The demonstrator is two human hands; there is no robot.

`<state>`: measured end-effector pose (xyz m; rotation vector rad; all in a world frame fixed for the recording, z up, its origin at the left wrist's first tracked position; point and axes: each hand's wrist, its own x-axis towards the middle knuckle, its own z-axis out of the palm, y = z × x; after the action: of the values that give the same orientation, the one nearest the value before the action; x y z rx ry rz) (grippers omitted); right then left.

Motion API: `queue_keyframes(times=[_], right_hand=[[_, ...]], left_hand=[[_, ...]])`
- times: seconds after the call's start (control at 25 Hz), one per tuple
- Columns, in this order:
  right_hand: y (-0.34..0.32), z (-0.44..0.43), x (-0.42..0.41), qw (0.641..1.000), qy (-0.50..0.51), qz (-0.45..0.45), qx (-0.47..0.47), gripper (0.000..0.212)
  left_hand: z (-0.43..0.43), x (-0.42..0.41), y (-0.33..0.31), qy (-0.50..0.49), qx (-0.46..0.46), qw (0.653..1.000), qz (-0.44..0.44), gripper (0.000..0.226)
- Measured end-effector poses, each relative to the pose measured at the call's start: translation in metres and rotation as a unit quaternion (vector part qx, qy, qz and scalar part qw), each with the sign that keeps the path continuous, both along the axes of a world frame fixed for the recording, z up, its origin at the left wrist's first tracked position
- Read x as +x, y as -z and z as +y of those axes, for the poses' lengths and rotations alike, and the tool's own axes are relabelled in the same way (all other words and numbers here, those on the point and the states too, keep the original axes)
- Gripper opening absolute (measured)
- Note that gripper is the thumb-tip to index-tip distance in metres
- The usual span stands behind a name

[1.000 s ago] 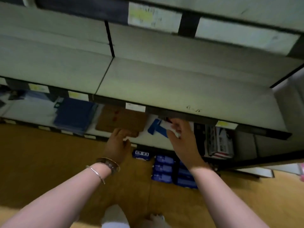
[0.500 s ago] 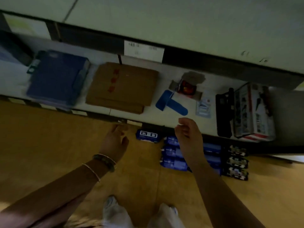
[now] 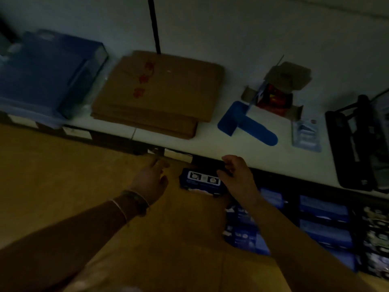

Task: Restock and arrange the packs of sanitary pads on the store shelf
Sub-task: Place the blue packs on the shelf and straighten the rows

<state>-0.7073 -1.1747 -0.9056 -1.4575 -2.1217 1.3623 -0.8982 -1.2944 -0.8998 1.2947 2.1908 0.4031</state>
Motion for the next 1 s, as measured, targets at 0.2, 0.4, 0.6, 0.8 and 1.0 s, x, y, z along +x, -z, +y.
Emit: queue_keyframes(times=[0.2, 0.4, 0.6, 0.8, 1.0], right_hand=[[0.052, 0.033, -0.016, 0.987, -0.13, -0.06, 0.073, 0.038], [0.08, 0.02, -0.018, 0.938, -0.27, -0.199, 0.082, 0.054], [0.105, 0.005, -0.006, 0.823, -0.369, -0.374, 0.215, 0.075], [0.114, 0.0, -0.013, 0.794, -0.37, -0.401, 0.266, 0.07], [0.107, 0.007, -0.015, 0.85, -0.342, -0.346, 0.205, 0.055]], left_hand=[[0.019, -0.014, 0.071, 0.132, -0.138, 0.98, 0.061, 0.051], [0.033, -0.003, 0.069, 0.138, -0.14, 0.977, 0.083, 0.06], [0.029, 0.014, 0.069, 0.146, -0.16, 0.975, 0.056, 0.063], [0.019, 0.002, 0.064, 0.118, -0.172, 0.975, 0.078, 0.066], [0.009, 0.0, 0.064, 0.121, -0.192, 0.971, 0.073, 0.072]])
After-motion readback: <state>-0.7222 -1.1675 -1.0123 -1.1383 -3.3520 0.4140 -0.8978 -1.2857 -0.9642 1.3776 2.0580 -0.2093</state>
